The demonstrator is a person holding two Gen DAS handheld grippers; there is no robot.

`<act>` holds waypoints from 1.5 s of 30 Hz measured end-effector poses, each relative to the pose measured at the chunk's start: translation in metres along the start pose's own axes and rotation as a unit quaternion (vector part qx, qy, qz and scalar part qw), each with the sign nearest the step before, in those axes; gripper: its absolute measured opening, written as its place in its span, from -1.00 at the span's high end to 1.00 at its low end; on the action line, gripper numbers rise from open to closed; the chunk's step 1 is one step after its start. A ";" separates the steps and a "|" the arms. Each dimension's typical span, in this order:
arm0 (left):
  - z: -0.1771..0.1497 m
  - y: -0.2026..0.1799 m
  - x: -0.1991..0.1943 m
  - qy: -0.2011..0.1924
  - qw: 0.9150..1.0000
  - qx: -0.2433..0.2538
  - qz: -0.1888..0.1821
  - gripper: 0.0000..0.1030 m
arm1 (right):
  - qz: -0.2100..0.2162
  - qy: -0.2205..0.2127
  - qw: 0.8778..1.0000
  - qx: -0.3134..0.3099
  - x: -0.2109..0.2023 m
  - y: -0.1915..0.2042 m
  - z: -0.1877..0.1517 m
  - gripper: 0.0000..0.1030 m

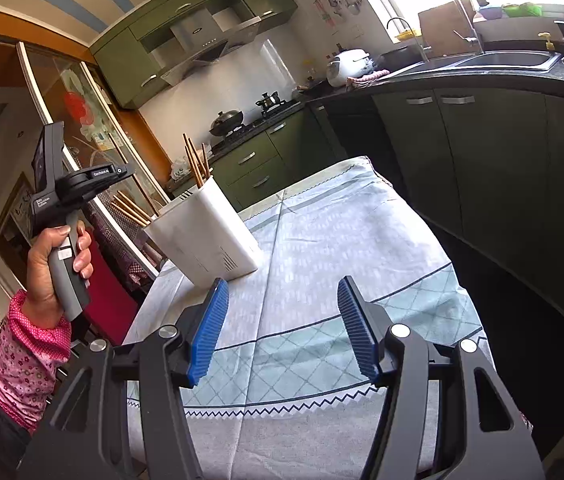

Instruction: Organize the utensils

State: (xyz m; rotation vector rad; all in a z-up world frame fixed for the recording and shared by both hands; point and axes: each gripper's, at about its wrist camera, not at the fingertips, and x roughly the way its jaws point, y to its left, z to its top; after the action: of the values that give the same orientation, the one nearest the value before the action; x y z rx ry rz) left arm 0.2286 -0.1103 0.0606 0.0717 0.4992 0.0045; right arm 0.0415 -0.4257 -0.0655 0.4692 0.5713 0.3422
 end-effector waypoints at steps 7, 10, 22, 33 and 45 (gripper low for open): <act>-0.014 0.001 0.000 -0.018 1.000 0.011 0.009 0.50 | -0.004 0.012 1.000 -0.004 0.007 0.009 -0.001 -0.10; -0.013 0.003 0.001 -0.022 1.000 0.005 0.008 0.34 | -0.006 0.011 1.000 -0.005 0.005 0.012 0.000 -0.10; -0.017 0.040 -0.068 -0.073 0.997 -0.030 0.016 -0.53 | -0.004 0.018 0.999 -0.034 0.008 0.033 -0.002 -0.23; -0.086 0.088 -0.177 -0.076 0.994 -0.078 0.031 -0.86 | -0.007 -0.013 0.993 -0.115 0.001 0.074 0.007 -0.91; -0.145 0.052 -0.223 -0.069 0.996 -0.057 0.022 -0.87 | -0.040 -0.096 0.972 -0.212 -0.034 0.133 0.000 -0.91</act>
State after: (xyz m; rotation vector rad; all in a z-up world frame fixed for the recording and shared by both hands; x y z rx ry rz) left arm -0.0355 -0.0533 0.0438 -0.0279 0.3574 0.0708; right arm -0.0091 -0.3284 0.0178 0.0650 0.3148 0.3259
